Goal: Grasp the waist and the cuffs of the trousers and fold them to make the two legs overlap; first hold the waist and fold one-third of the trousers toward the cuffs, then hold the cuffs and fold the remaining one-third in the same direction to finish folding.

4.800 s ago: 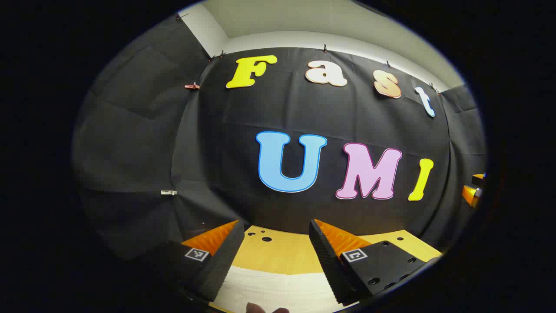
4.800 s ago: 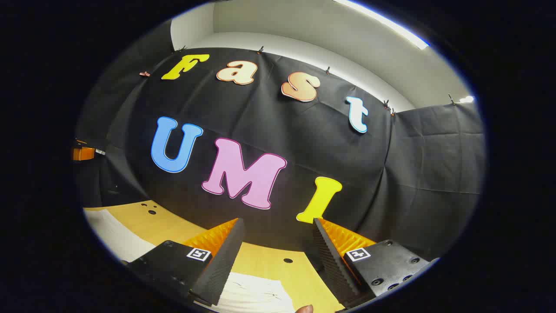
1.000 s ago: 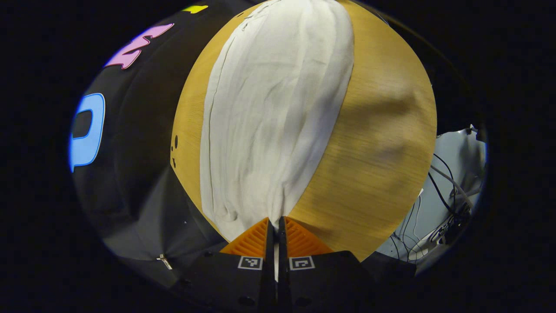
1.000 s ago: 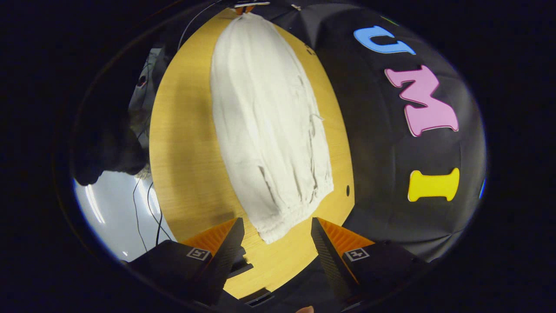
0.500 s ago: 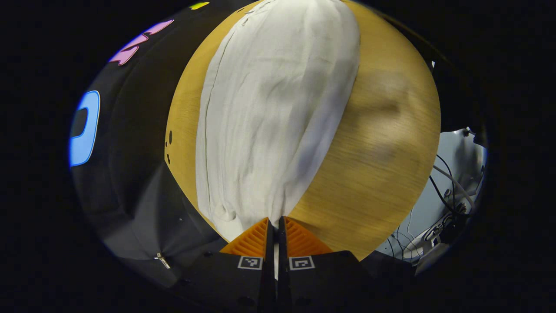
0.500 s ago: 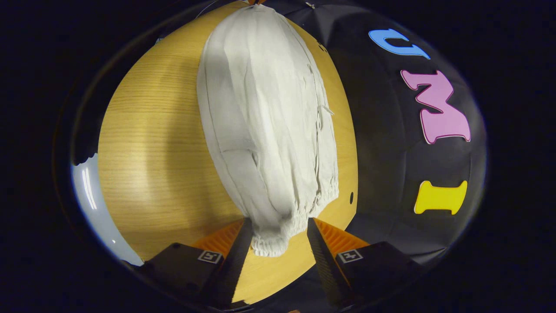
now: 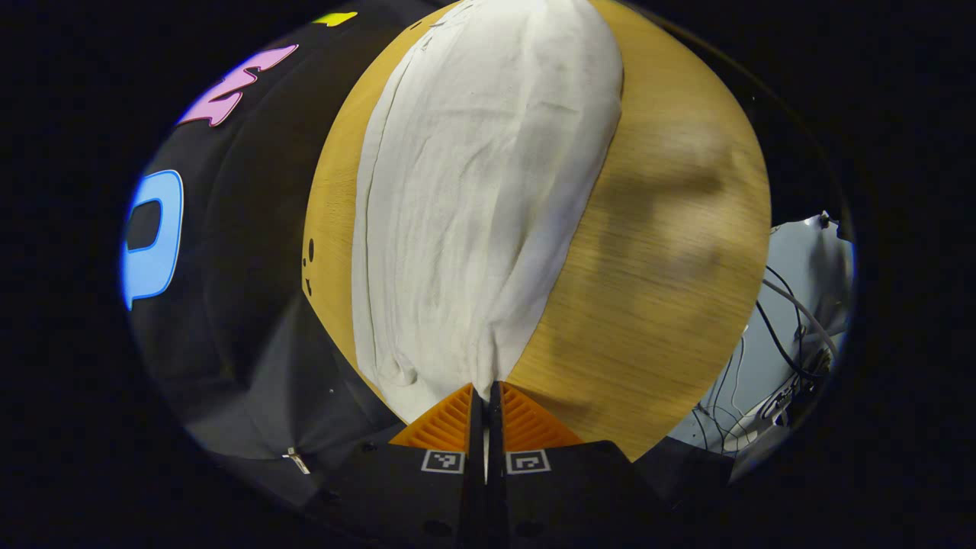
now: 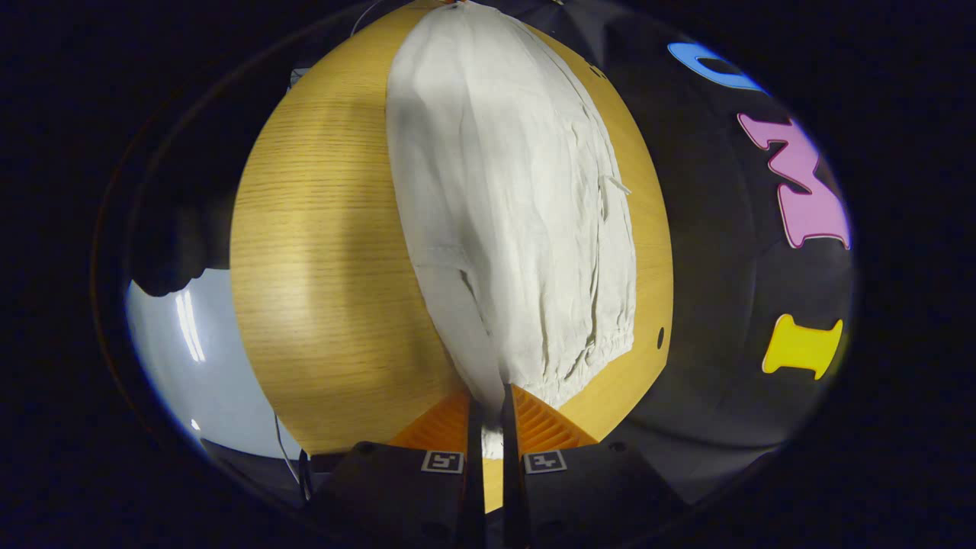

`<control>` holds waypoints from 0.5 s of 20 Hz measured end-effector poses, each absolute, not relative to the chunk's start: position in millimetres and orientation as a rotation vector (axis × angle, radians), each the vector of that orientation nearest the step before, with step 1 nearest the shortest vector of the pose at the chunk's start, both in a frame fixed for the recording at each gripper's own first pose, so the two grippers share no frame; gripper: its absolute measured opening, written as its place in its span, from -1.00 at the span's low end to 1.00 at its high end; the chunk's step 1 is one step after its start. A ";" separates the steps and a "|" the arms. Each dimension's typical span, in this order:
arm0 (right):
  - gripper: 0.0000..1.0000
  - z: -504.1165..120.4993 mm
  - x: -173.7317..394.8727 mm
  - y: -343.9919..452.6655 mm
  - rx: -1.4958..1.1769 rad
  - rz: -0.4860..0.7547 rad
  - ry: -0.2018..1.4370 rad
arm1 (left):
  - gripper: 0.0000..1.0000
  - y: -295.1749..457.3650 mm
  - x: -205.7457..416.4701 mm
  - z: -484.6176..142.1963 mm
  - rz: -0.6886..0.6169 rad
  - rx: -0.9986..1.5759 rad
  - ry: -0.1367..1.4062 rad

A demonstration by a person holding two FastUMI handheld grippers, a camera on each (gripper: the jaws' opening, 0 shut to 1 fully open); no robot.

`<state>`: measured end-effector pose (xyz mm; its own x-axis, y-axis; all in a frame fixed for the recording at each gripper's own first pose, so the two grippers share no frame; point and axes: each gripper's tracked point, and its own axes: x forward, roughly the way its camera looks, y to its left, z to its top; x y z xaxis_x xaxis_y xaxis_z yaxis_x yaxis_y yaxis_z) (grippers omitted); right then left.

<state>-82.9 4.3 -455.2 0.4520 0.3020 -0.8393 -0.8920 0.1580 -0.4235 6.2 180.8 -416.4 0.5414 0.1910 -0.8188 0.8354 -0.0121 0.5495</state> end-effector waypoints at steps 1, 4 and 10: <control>-0.72 -451.3 -89.4 5.3 -1.074 0.955 0.681 | -0.89 181.1 5.3 -417.2 -0.653 1.520 0.926; -0.72 -442.1 -77.1 8.2 -1.050 0.905 0.699 | -0.89 183.3 -1.0 -416.8 -0.673 1.480 0.943; -0.72 -411.8 -66.3 15.4 -0.943 0.768 0.752 | -0.89 175.5 1.1 -395.9 -0.697 1.438 0.901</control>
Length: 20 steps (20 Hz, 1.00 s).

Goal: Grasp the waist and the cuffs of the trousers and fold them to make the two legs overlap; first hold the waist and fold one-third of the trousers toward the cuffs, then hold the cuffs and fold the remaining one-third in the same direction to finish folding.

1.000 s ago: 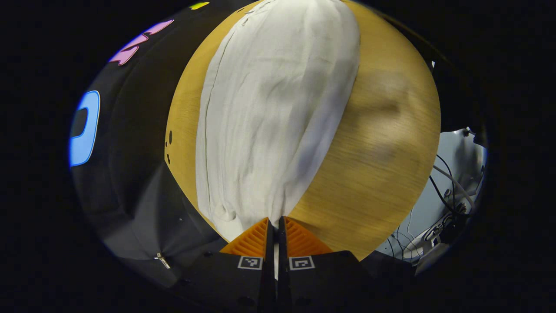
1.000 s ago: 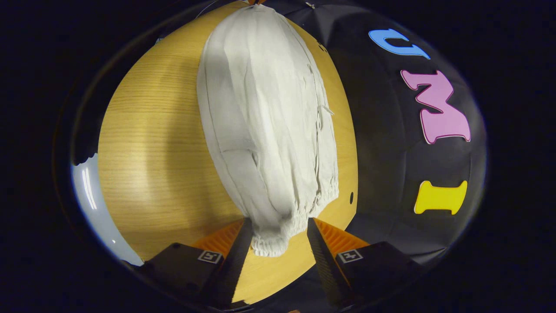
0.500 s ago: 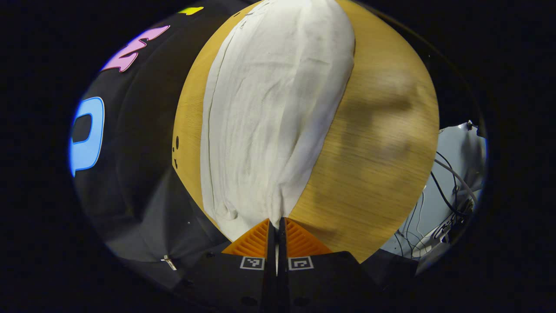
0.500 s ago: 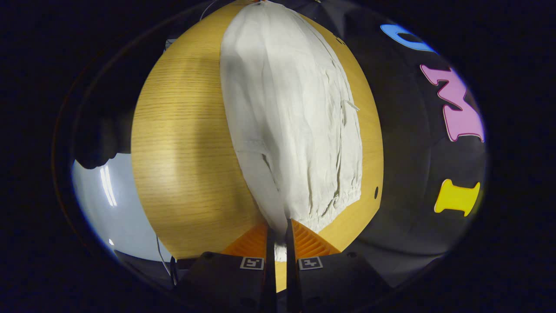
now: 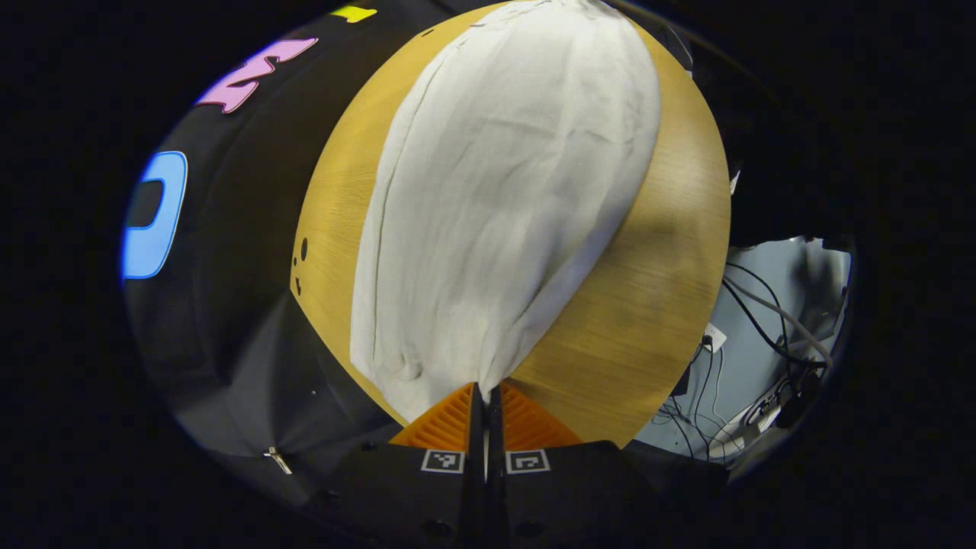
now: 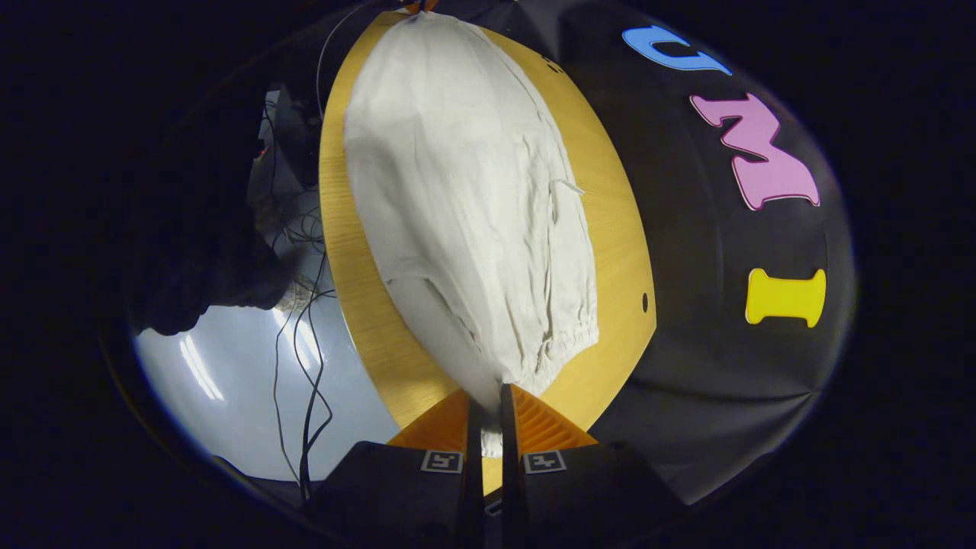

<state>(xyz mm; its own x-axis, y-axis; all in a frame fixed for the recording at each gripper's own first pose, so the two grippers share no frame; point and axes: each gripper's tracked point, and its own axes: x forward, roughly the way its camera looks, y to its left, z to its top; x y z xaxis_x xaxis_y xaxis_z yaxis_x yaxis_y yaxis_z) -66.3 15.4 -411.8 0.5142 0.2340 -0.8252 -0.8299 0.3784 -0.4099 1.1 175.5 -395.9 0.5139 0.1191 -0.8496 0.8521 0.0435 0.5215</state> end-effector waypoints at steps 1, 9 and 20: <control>-0.72 -406.6 -60.0 15.7 -0.937 0.743 0.755 | -0.89 173.1 6.5 -390.1 -0.701 1.425 0.889; -0.72 -363.4 -14.1 23.2 -0.890 0.655 0.737 | -0.89 167.5 59.4 -364.6 -0.689 1.317 0.877; -0.72 -375.1 54.3 32.2 -0.873 0.718 0.724 | -0.89 154.5 119.2 -356.8 -0.647 1.276 0.913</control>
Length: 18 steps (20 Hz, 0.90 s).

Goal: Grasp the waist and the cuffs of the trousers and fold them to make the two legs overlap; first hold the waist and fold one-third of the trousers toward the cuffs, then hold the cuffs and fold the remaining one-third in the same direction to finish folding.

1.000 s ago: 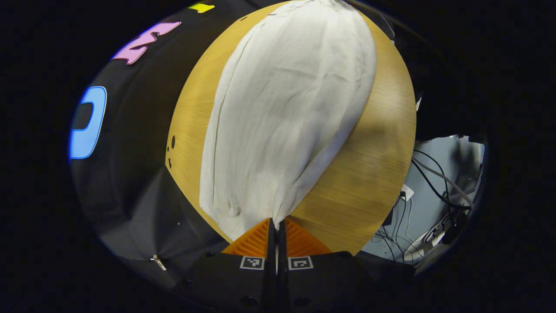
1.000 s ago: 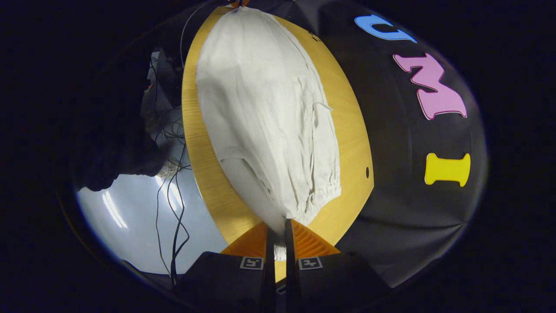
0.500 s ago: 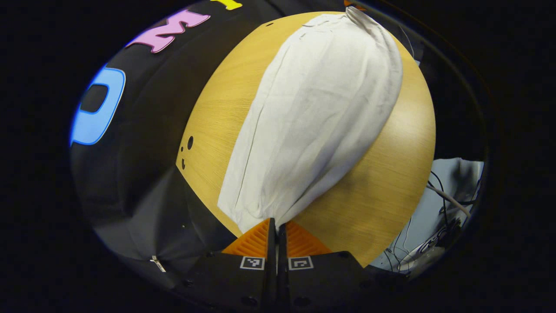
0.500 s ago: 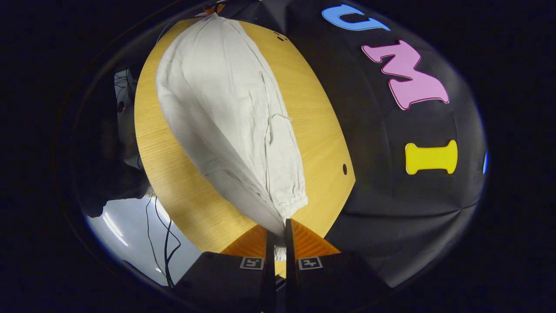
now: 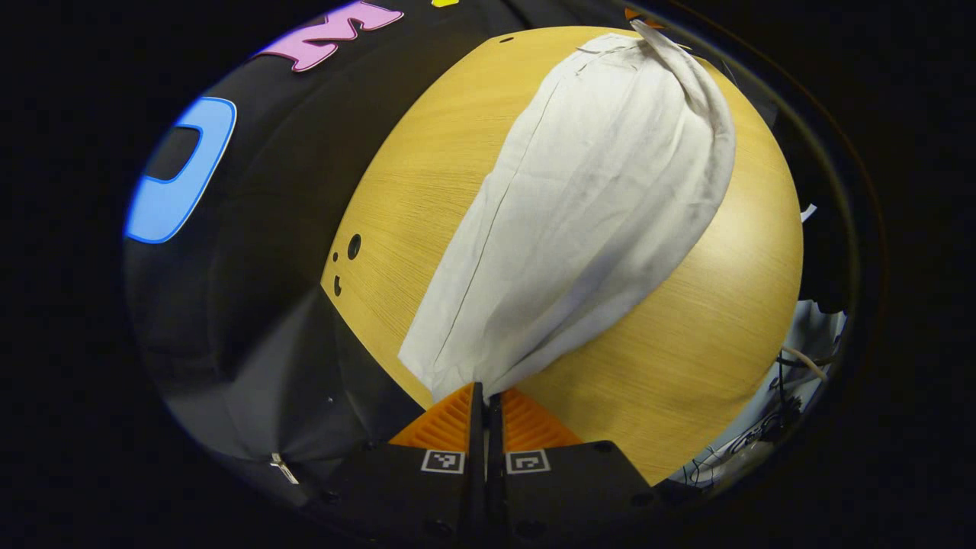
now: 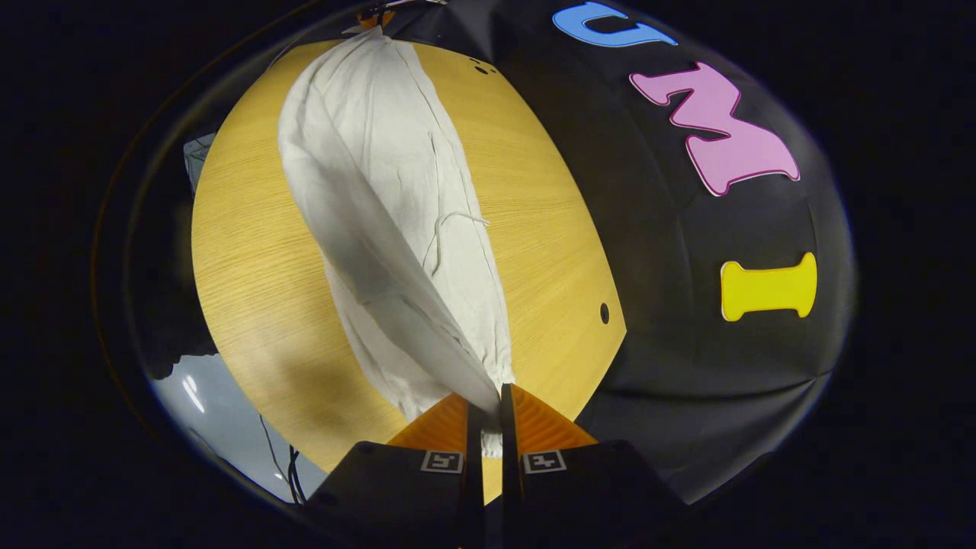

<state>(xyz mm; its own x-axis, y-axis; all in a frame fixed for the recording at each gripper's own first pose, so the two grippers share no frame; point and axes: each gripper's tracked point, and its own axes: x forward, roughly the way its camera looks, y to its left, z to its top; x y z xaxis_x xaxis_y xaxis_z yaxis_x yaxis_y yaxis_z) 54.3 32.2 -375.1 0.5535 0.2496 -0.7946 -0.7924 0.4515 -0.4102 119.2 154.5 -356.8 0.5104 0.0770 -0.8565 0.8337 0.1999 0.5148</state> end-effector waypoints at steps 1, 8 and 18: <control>-0.72 -379.2 60.9 32.8 -0.866 0.724 0.732 | -0.89 155.2 123.8 -358.1 -0.644 1.270 0.924; -0.73 -416.4 99.7 26.0 -0.747 0.727 0.838 | -0.89 161.8 142.0 -360.2 -0.620 1.101 1.108; -0.72 -469.4 122.3 44.3 -0.736 0.785 0.915 | -0.89 159.2 183.1 -403.1 -0.621 1.051 1.300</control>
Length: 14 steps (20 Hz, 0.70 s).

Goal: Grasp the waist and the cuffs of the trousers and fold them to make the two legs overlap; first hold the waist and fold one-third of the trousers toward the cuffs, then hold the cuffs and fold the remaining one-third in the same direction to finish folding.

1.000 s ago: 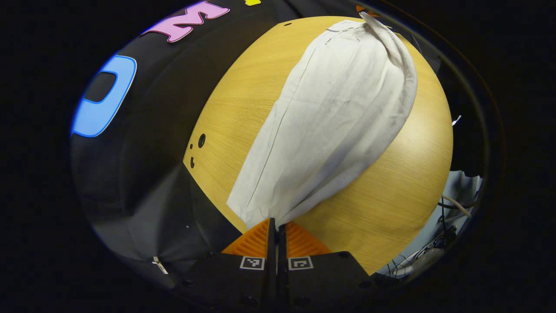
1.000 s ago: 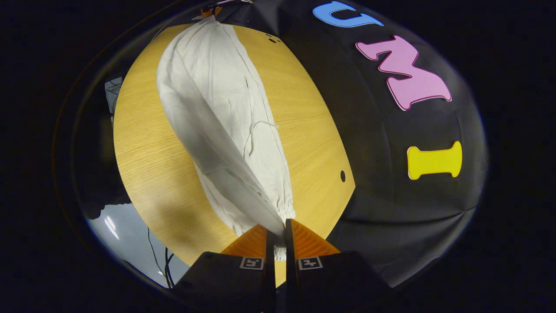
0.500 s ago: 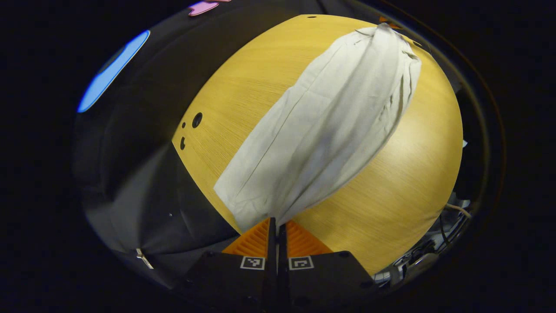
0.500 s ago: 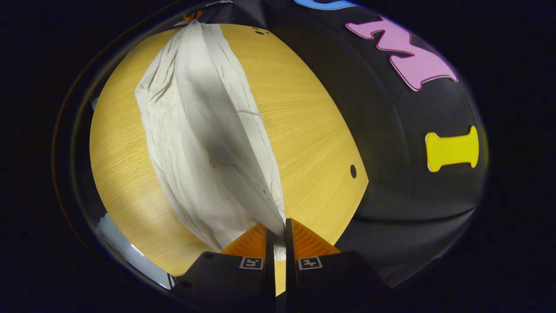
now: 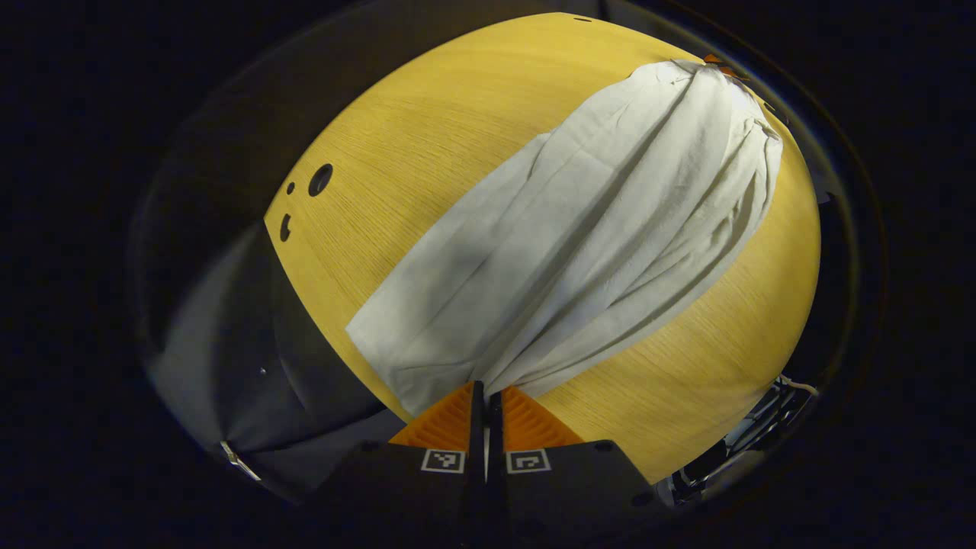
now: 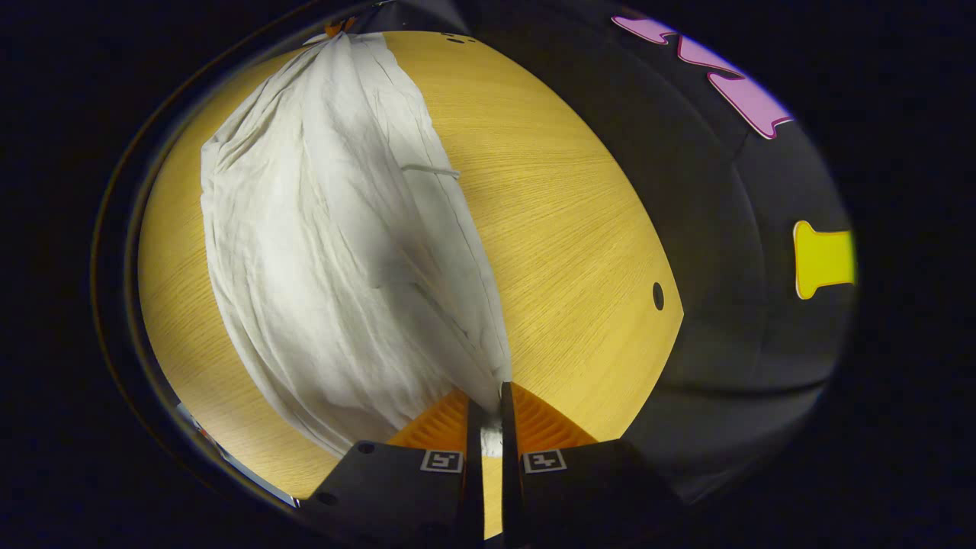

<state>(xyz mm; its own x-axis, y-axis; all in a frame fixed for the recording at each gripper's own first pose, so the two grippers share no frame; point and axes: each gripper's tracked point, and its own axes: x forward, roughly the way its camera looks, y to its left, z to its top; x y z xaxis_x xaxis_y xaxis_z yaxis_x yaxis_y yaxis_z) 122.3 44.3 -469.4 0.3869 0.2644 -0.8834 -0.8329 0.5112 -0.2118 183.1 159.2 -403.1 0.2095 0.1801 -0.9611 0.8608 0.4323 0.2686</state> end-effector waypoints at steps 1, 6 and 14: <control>-0.72 -471.7 123.9 43.3 -0.733 0.785 0.917 | -0.89 158.3 187.5 -408.4 -0.621 1.052 1.307; -0.72 -478.5 125.6 45.6 -0.746 0.789 0.925 | -0.89 156.8 202.8 -419.7 -0.660 1.167 1.292; -0.24 -478.7 133.7 38.8 -0.674 0.692 0.949 | -0.26 162.5 216.2 -417.1 -0.639 1.249 1.253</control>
